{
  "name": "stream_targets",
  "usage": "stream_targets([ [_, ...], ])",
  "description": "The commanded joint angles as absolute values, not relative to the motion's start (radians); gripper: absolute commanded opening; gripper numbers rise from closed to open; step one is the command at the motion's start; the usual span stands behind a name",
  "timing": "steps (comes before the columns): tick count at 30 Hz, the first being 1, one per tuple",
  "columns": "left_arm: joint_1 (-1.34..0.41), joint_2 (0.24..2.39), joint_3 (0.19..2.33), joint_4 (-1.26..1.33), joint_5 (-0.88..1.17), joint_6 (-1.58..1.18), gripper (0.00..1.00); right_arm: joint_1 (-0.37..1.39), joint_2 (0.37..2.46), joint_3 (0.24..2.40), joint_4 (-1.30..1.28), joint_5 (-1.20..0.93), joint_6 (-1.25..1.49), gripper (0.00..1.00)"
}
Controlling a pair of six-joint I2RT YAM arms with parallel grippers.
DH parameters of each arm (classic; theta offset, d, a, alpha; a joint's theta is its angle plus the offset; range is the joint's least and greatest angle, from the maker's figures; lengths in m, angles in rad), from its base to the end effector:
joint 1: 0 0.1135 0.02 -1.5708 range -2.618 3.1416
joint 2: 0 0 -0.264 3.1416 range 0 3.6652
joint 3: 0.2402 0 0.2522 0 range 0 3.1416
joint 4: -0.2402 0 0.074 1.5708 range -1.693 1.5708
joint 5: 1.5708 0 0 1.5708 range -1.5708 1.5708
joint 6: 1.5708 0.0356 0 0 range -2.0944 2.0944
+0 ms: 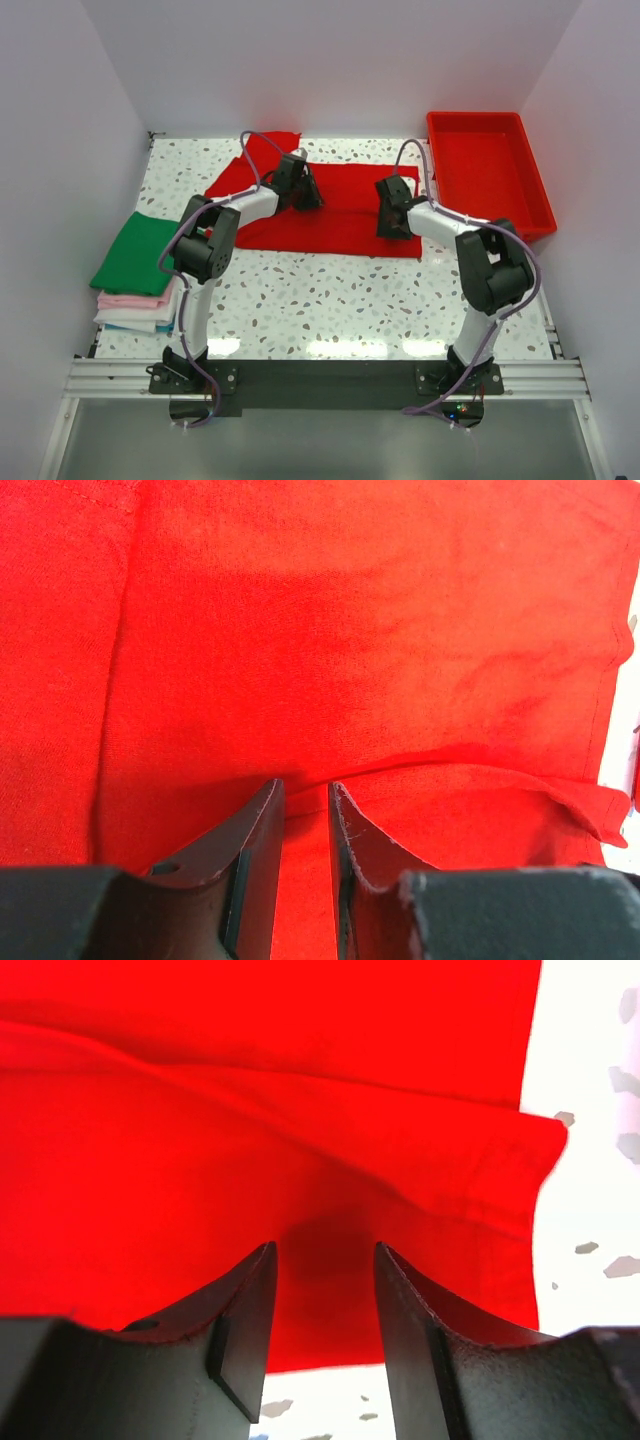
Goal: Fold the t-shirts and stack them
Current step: Fold the tshirt
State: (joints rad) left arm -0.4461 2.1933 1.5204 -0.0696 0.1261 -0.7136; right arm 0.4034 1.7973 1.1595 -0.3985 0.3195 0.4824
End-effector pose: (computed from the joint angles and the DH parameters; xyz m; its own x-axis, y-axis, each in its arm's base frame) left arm 0.4342 -0.2126 0.1483 -0.7960 -0.3391 -0.5014 -0.0125 0.8373 -0.5466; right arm 0.3417 0.1337 0.1803 -0.8058 0.1350 -0.5767 0.1674 0.9859 -0.0031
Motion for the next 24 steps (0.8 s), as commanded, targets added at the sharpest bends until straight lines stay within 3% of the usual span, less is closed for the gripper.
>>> stream_targets([
  [1,-0.439,2.177,1.557,-0.052,0.138,-0.707,0.29,0.384,1.848,1.216,-0.38,0.331,0.496,0.47],
  [11,-0.423,2.135,1.562,-0.069,0.137,-0.689,0.31,0.319,1.944,1.37,-0.429,0.388,0.456,0.46],
  [17,-0.408,2.014,1.525,-0.097,0.069,-0.675,0.47,0.302,1.965,1.42,-0.457,0.385,0.442,0.49],
  [19,-0.403,1.929,1.484,-0.136,0.003,-0.68,0.52,0.292,1.957,1.42,-0.454,0.377,0.44,0.56],
  [24,-0.402,1.664,1.282,-0.337,-0.33,-0.842,0.67,0.284,1.843,1.343,-0.466,0.341,0.445,0.58],
])
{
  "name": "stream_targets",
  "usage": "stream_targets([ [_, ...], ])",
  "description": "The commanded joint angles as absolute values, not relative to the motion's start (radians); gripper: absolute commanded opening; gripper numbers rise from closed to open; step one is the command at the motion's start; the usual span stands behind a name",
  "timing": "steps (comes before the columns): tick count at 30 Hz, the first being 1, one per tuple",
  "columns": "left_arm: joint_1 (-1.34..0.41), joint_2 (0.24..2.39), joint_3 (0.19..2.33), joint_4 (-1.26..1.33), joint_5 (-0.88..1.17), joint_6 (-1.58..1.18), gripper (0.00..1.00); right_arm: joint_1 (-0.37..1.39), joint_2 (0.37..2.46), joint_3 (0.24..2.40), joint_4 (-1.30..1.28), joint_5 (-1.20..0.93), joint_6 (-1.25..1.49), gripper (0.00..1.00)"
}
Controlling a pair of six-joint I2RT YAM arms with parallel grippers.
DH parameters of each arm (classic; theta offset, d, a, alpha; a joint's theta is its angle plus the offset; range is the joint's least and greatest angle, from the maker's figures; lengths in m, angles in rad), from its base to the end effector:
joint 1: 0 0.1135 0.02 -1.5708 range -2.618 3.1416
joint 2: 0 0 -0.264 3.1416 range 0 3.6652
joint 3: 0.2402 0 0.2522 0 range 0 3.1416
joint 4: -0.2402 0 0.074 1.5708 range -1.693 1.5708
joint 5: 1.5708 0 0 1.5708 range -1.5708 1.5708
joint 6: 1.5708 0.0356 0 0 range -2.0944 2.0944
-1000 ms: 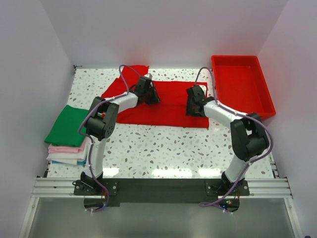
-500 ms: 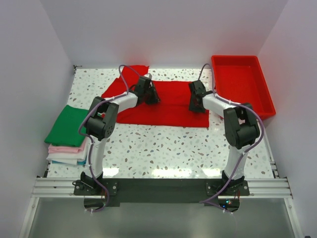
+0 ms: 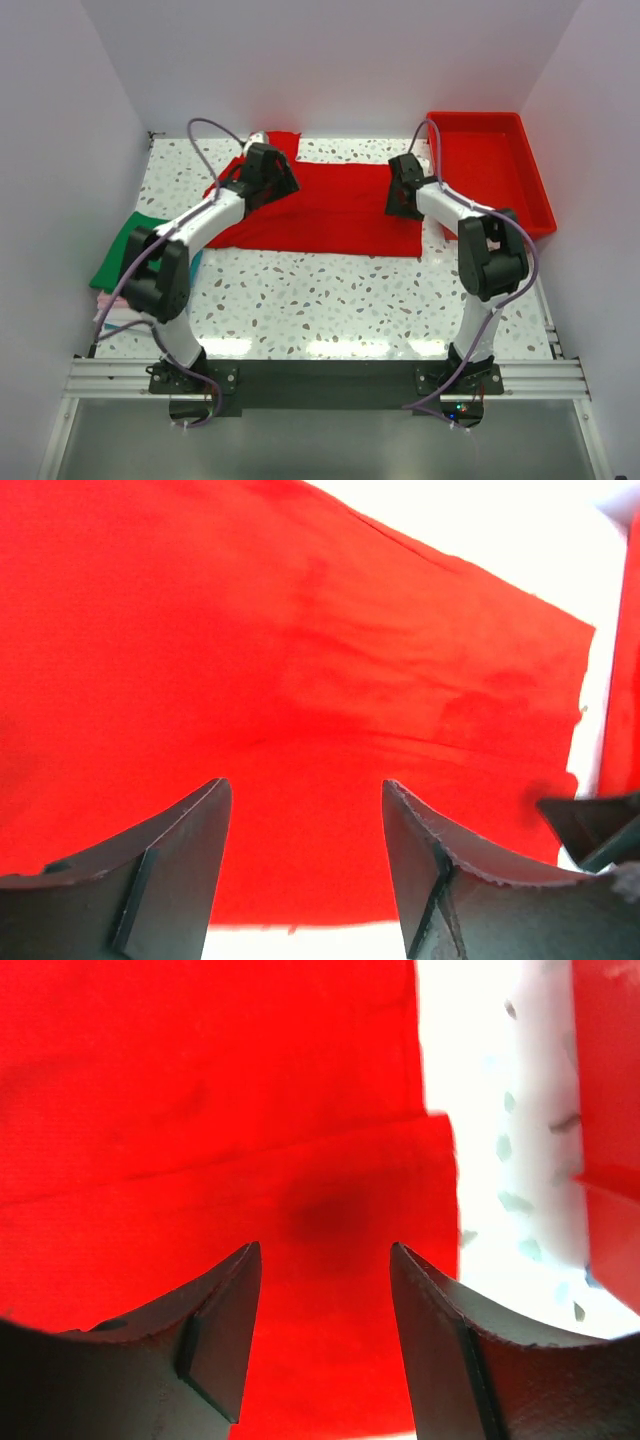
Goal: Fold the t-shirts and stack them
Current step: Fold the tshirt
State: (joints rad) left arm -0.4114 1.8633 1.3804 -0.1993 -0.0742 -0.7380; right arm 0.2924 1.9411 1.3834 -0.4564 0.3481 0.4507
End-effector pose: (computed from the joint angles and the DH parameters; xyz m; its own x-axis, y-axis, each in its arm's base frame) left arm 0.3914 -0.1679 0.2366 -0.6604 -0.4439 -0.6057 -0.1328 0.8629 -0.4877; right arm 0.3979 0.1071 0.1896 -0.7746 0.1944 -0.6018 0.2656 0.9636 -0.0305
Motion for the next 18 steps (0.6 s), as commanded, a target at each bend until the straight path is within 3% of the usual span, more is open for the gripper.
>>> stream_targets([
  [1,-0.402,1.626,1.247,-0.375,-0.381,-0.869,0.67,0.285,1.81,1.312,-0.466,0.331,0.451,0.58],
  [7,-0.348,1.37,0.964,-0.531,-0.584,-1.003,0.66,0.287,1.54,1.034,-0.405,0.243,0.498,0.58],
  [11,-0.209,1.305,0.804,-0.454,-0.493,-0.979,0.64,0.285,1.438,0.919,-0.382,0.21,0.526,0.58],
  [18,-0.101,1.358,0.781,-0.35,-0.369,-1.022,0.65,0.285,1.387,0.824,-0.347,0.196,0.561,0.59],
])
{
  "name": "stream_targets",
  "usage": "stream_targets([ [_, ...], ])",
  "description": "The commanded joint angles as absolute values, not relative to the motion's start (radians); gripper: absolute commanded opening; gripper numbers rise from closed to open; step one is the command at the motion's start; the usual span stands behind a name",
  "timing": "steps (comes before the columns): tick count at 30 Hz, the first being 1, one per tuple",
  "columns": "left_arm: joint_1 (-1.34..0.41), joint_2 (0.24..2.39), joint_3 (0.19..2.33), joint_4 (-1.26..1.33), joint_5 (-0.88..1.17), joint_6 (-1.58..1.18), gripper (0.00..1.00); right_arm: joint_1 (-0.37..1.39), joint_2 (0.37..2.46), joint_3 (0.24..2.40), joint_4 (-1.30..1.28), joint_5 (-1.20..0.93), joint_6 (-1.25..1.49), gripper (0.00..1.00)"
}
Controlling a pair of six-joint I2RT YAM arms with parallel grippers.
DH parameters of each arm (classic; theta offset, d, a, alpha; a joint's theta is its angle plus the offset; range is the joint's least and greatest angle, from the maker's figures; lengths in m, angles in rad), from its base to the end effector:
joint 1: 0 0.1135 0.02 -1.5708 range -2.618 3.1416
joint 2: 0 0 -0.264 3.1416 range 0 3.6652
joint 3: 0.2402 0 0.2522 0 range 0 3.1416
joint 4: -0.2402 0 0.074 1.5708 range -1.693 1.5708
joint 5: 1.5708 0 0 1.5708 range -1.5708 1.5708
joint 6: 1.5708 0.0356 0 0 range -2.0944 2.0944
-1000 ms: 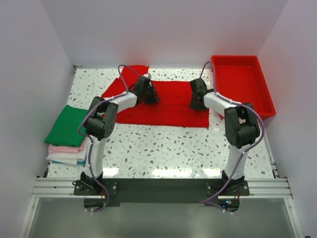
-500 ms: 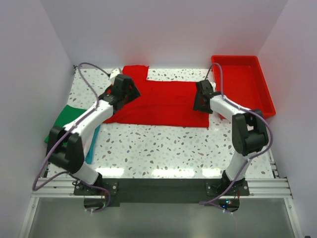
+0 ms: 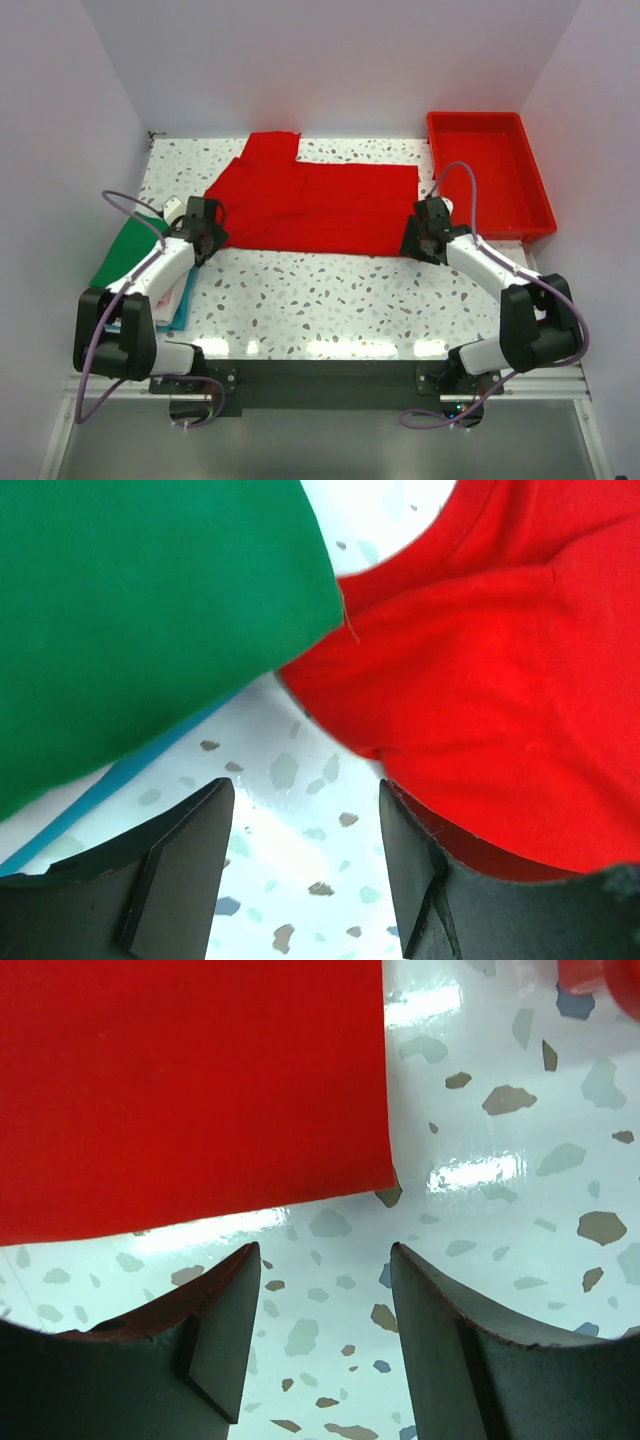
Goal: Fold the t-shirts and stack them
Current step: Fold the tshirt
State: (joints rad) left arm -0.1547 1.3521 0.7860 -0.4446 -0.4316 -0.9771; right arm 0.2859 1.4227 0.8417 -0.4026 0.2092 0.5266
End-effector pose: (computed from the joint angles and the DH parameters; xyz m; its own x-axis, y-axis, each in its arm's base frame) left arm 0.2574 -0.0251 0.2004 -0.4023 -0.6992 -0.5910 -0.7384 0.6294 -0.2421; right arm 0.2698 0.0716 0.1997 -0.7737 0.2850 -0.5659 0.2584 0.9574 0.1290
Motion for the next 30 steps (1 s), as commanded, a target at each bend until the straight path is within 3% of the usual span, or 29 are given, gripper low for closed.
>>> stream_targets([
  [1,-0.083,1.362,0.773,-0.328,-0.348,-1.026,0.65,0.287,1.387,0.818,-0.342,0.204,0.564,0.59],
  [11,0.0,1.446,0.722,-0.152,-0.175,-1.101,0.6,0.285,1.384,0.811,-0.337,0.209,0.569,0.59],
  [30,0.029,1.56,0.739,-0.081,-0.253,-1.14,0.49,0.285,1.436,0.833,-0.331,0.247,0.578,0.6],
])
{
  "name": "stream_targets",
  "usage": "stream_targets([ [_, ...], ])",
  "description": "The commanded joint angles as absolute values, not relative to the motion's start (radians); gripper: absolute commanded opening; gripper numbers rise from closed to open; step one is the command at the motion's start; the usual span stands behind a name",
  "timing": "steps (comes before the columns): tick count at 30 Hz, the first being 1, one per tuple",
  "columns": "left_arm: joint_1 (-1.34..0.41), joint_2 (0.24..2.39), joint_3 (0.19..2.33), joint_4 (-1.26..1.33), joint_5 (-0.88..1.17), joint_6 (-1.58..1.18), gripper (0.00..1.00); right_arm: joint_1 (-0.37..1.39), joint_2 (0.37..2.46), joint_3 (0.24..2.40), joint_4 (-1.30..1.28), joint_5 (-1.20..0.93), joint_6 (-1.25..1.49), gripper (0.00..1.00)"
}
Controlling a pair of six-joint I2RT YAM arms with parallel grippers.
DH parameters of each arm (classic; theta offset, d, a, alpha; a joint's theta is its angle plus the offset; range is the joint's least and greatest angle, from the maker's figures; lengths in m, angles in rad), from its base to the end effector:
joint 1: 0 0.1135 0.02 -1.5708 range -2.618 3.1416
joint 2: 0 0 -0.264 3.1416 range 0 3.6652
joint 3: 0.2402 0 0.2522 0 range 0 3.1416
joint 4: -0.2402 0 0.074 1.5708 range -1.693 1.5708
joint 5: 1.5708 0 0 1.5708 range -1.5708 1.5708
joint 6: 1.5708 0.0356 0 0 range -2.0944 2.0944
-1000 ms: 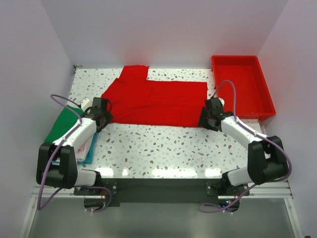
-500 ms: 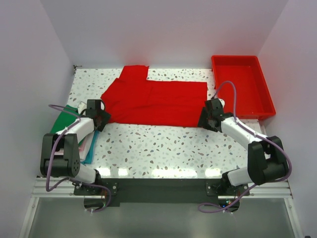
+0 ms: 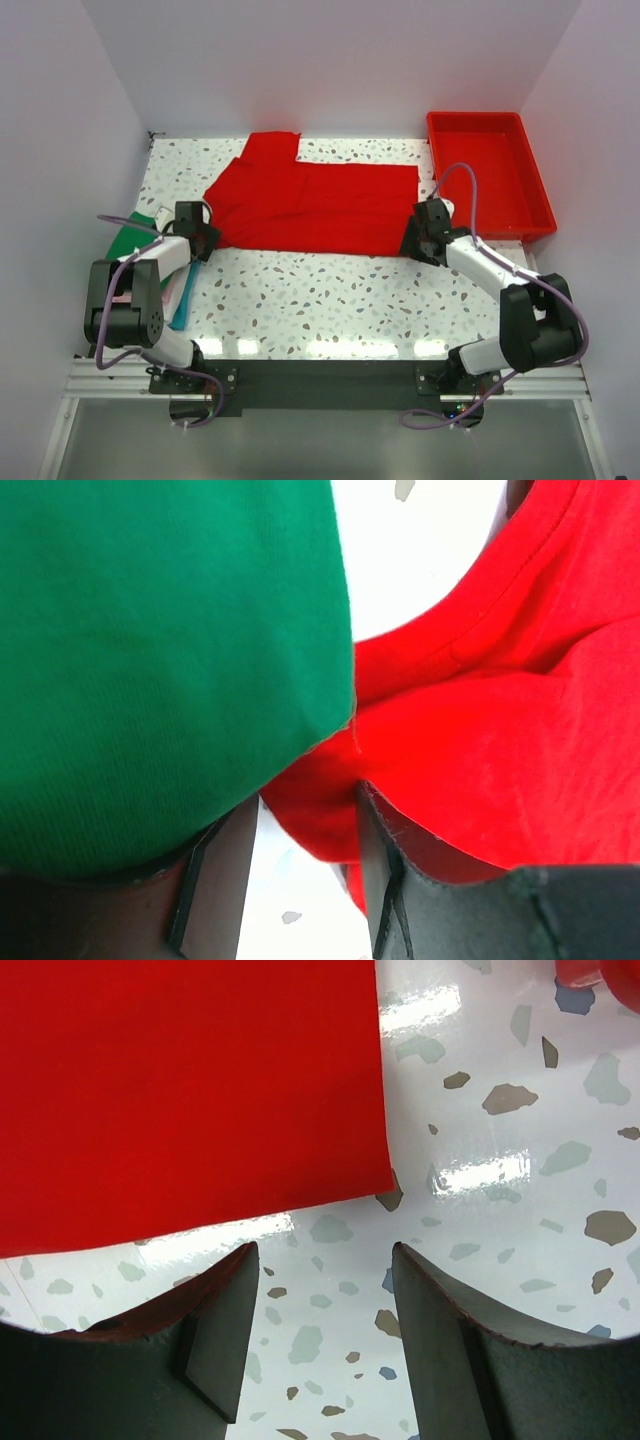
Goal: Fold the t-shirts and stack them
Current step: Fold the tshirt
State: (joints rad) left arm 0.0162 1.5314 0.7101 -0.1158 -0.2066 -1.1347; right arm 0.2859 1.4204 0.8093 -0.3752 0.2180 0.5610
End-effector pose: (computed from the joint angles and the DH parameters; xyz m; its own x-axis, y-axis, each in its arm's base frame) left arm 0.2847 0.0119 0.1511 -0.2159 -0.8907 -0.4000 -0.7883 0.4007 -0.4669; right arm 0.2665 0.0703 0.1924 -0.7631 0.3171 -0.5632 0.2895 0.9468 0.1408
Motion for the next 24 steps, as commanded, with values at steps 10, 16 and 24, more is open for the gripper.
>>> stream_targets([
  [10,0.029,1.614,0.755,-0.078,-0.281,-1.111,0.36,0.284,1.588,0.89,-0.29,0.305,0.577,0.6],
  [16,0.029,1.637,0.765,-0.072,-0.259,-1.088,0.15,0.282,1.643,0.931,-0.298,0.328,0.568,0.48],
  [24,0.02,1.543,0.81,-0.138,-0.276,-1.054,0.0,0.25,1.591,0.999,-0.425,0.282,0.546,0.0],
])
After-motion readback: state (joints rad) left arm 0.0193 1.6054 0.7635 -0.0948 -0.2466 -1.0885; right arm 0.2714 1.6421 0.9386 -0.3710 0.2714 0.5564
